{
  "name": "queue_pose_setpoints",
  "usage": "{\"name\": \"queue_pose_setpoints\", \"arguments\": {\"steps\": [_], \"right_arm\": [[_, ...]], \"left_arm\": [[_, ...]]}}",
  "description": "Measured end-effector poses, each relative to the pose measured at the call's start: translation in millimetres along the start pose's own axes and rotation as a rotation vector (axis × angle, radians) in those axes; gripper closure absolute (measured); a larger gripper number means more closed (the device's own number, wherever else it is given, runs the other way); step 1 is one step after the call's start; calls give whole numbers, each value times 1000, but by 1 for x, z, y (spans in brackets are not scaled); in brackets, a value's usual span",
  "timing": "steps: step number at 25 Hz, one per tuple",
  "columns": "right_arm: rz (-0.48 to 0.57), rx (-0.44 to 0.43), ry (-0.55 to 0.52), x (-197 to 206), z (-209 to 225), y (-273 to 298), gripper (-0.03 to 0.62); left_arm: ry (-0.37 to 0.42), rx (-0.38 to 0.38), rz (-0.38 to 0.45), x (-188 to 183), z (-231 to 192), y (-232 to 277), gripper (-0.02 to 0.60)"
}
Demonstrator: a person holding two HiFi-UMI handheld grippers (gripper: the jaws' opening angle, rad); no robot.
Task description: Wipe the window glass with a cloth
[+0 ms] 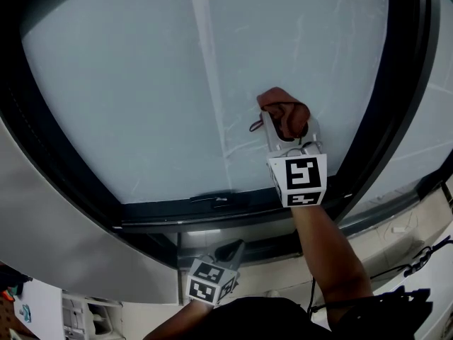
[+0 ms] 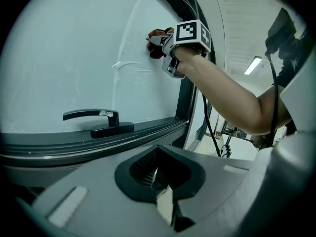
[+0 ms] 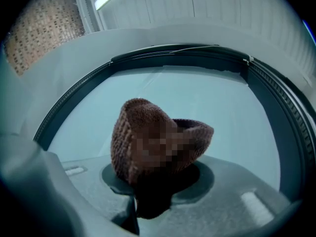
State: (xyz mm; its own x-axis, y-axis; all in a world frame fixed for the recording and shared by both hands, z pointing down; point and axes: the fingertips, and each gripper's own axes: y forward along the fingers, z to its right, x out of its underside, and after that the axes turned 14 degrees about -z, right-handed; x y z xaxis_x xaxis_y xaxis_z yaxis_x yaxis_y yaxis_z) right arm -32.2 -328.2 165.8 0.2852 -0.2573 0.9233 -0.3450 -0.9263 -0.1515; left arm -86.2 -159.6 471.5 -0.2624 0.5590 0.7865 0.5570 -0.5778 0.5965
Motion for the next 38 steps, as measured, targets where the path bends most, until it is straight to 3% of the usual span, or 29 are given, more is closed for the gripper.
{"name": "queue_pose_setpoints", "arguments": {"steps": [26, 38], "right_arm": [[-126, -20, 14, 107, -44, -13, 465], [-237, -49, 14, 169, -67, -20, 465]], "left_arm": [[-24, 31, -33, 11, -1, 14, 565], [-18, 34, -43, 11, 0, 17, 565]]}}
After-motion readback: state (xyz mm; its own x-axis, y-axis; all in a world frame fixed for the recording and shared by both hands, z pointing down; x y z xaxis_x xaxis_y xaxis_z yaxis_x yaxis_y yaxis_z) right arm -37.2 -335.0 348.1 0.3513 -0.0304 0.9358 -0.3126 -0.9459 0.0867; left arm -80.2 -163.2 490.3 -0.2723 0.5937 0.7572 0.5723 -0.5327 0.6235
